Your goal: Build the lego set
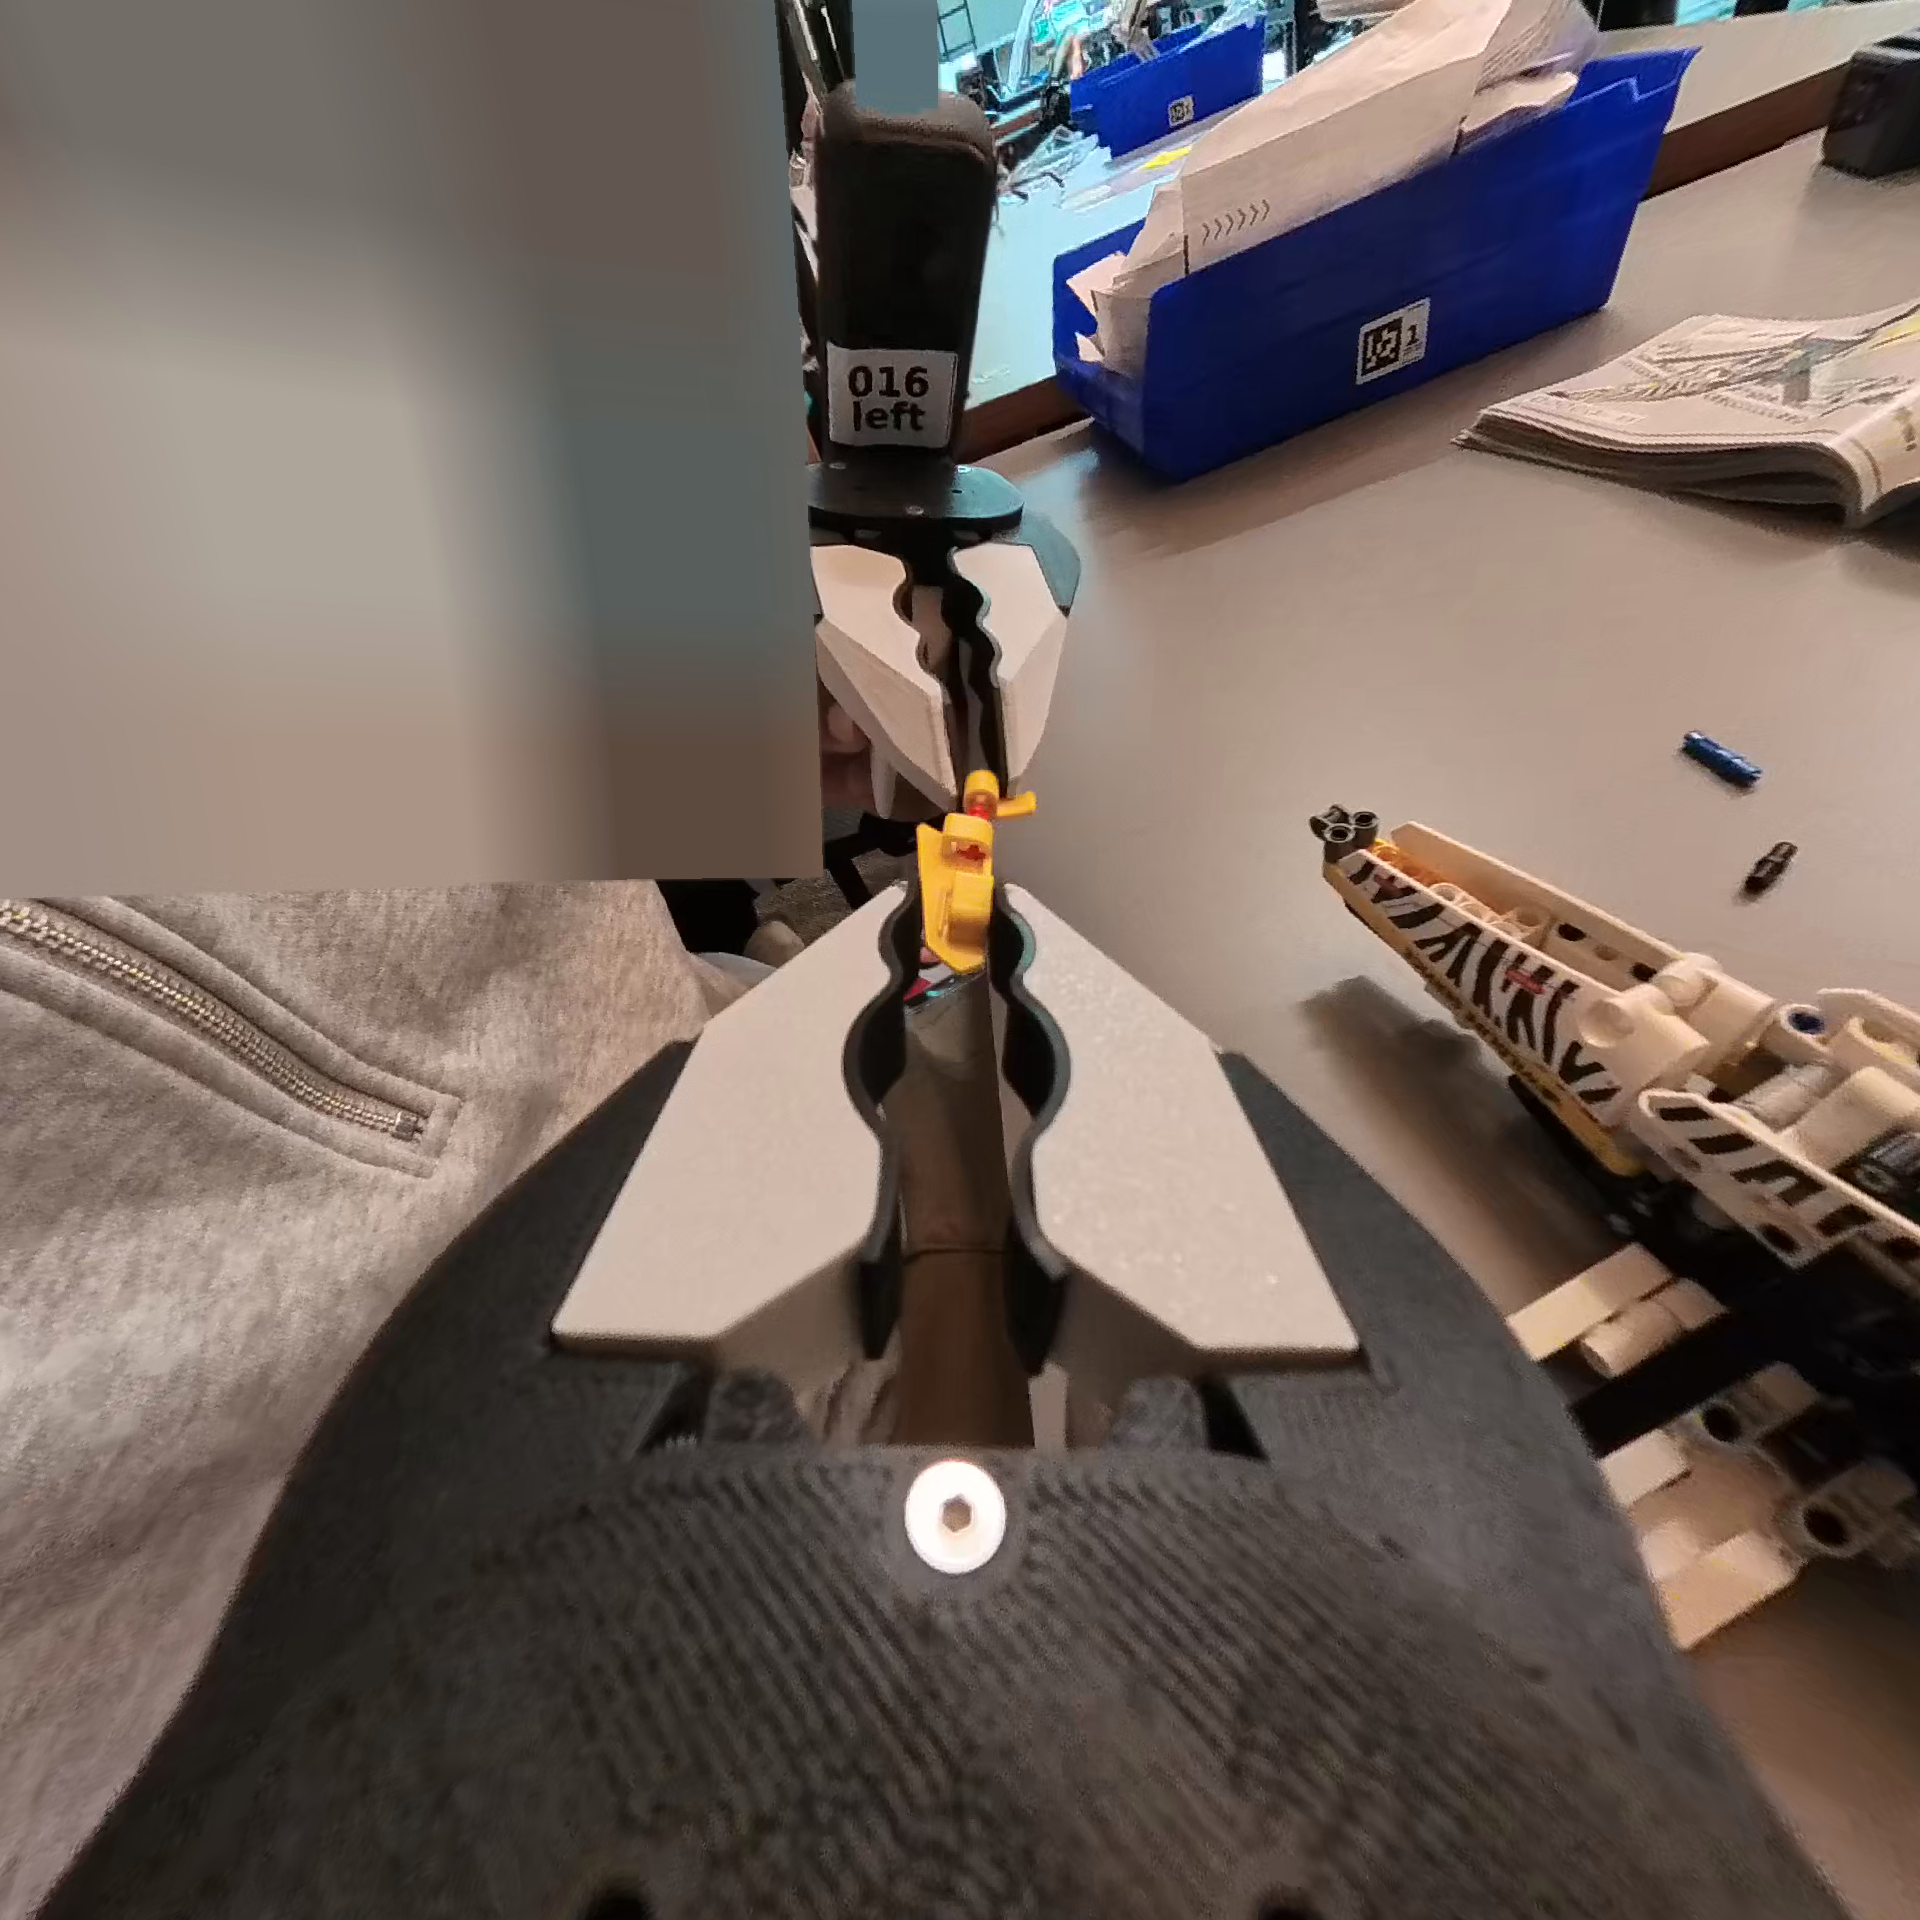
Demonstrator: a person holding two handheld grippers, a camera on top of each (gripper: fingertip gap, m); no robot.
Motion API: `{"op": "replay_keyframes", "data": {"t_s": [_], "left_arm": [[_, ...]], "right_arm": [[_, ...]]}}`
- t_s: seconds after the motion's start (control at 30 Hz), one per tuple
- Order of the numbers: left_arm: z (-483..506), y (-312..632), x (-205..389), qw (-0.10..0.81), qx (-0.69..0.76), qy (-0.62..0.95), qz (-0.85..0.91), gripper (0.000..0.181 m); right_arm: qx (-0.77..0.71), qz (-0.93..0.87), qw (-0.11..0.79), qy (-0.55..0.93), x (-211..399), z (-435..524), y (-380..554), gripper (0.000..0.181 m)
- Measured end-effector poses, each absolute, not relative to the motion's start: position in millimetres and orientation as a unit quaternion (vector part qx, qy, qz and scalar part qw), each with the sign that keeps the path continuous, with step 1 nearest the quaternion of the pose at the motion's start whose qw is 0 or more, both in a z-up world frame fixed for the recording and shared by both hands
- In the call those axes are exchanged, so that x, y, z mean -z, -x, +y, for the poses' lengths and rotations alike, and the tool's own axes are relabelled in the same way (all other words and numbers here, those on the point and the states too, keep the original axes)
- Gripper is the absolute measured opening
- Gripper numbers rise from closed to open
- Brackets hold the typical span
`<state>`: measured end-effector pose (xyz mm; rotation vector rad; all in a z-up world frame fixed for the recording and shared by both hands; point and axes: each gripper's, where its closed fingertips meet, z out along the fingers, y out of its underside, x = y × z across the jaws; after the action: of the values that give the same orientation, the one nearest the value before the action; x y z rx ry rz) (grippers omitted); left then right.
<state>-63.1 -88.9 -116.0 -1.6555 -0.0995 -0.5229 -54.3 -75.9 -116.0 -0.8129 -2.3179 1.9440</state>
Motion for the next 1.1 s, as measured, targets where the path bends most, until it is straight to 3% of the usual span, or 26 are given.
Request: {"op": "replay_keyframes", "data": {"t_s": [0.7,1.1], "left_arm": [[-85.7,69.5,120.7,0.649,0.191,0.735,-0.051,0.004],[-89.3,82.1,171.2,0.562,0.161,0.804,-0.108,0.005]], "right_arm": [[-0.638,-0.708,-0.019,0.302,120.2,-71.2,58.5,0.011],[-0.602,-0.645,-0.107,0.457,154.7,-69.7,65.1,0.010]]}}
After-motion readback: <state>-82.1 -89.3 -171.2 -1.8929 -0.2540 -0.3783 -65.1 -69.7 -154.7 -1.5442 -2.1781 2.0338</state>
